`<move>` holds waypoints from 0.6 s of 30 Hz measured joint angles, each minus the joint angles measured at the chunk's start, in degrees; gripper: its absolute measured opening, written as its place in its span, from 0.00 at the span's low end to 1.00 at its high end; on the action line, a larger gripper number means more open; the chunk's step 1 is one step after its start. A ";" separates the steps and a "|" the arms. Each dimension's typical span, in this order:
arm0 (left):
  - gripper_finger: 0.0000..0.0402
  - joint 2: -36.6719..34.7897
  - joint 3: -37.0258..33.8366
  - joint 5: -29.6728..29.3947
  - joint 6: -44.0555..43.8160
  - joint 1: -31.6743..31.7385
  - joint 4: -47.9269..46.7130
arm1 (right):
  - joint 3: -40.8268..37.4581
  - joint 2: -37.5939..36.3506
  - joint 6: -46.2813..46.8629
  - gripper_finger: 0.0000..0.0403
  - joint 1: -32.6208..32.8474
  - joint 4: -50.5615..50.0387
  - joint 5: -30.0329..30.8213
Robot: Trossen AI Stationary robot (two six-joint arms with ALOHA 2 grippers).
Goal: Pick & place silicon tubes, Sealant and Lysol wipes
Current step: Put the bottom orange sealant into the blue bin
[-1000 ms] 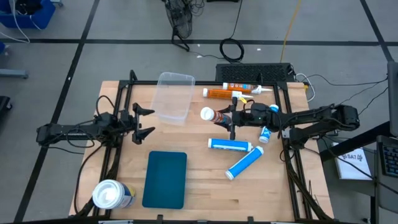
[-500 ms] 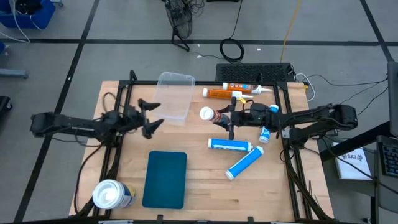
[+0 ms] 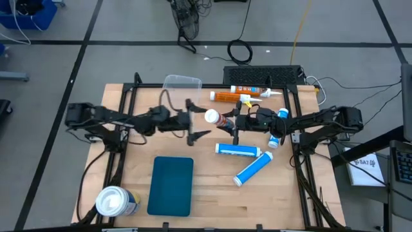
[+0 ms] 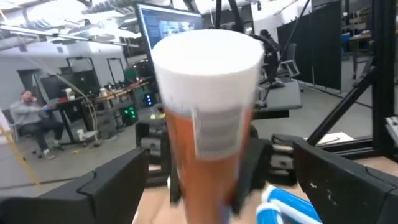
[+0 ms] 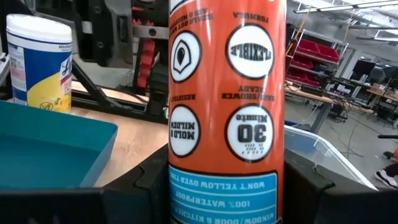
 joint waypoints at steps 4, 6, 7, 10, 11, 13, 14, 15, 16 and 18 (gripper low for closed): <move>0.98 5.54 5.58 2.19 -0.35 0.25 -0.35 | 0.00 -0.04 -0.24 0.48 0.71 0.21 -0.09; 0.98 7.38 8.13 2.69 -0.89 0.27 -0.21 | 0.01 -0.04 -0.49 0.48 0.95 0.15 -0.09; 0.98 8.29 9.32 2.76 -1.25 0.27 -0.55 | -0.01 -0.04 -0.53 0.48 0.95 0.05 -0.18; 0.98 9.85 11.51 2.87 -2.04 0.23 -1.44 | 0.01 -0.06 -0.56 0.48 0.91 -0.48 -0.13; 0.98 10.02 12.13 2.89 -1.60 0.23 -2.01 | 0.01 -0.05 -0.54 0.48 0.91 -0.60 -0.09; 0.98 9.80 12.61 2.82 -0.88 0.16 -4.19 | 0.01 -0.08 -0.53 0.48 0.92 -0.79 -0.09; 0.97 9.62 12.69 2.61 -0.80 0.16 -4.90 | 0.01 -0.09 -0.55 0.48 0.95 -0.83 -0.09; 0.96 9.55 12.69 2.45 -0.72 0.15 -5.16 | 0.01 -0.09 -0.55 0.48 0.96 -1.01 -0.10; 0.94 9.54 12.69 2.43 -0.58 0.02 -5.16 | 0.01 -0.09 -0.55 0.48 0.97 -1.14 -0.12; 0.86 9.36 12.69 2.39 0.28 -0.26 -5.17 | 0.01 -0.09 -0.51 0.48 1.00 -1.09 -0.13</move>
